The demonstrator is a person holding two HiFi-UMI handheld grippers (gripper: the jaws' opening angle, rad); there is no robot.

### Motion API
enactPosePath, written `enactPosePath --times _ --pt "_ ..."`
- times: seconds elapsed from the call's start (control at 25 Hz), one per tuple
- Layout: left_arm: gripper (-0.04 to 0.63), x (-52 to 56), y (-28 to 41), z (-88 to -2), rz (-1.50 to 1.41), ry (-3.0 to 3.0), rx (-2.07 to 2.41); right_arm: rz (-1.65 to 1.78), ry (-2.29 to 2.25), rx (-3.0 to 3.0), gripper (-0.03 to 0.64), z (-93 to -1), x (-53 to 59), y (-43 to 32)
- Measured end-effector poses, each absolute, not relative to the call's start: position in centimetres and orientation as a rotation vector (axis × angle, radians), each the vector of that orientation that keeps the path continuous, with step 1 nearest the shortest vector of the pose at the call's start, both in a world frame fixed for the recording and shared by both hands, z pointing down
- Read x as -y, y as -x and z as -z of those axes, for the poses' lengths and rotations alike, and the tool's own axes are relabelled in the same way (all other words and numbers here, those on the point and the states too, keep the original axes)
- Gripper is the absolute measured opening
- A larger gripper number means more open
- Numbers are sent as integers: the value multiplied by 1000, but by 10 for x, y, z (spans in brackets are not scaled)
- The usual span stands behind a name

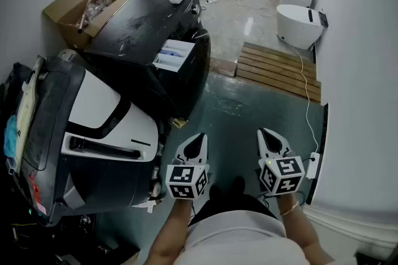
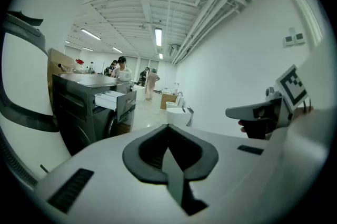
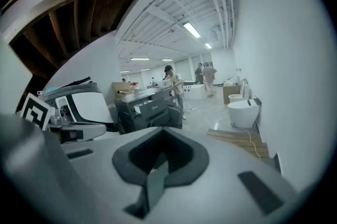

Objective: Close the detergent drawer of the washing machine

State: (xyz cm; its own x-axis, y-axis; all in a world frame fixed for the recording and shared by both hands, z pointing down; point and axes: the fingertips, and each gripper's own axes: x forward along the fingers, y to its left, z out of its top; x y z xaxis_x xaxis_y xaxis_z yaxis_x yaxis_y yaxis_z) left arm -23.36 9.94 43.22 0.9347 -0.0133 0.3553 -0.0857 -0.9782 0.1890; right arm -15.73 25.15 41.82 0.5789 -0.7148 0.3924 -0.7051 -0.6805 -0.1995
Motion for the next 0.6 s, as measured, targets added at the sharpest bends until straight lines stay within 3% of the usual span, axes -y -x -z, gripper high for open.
enactPosePath --times 0.6 --pt "10 -119 192 -430 -513 -2927 74 607 2839 -1155 2 -412 -289 121"
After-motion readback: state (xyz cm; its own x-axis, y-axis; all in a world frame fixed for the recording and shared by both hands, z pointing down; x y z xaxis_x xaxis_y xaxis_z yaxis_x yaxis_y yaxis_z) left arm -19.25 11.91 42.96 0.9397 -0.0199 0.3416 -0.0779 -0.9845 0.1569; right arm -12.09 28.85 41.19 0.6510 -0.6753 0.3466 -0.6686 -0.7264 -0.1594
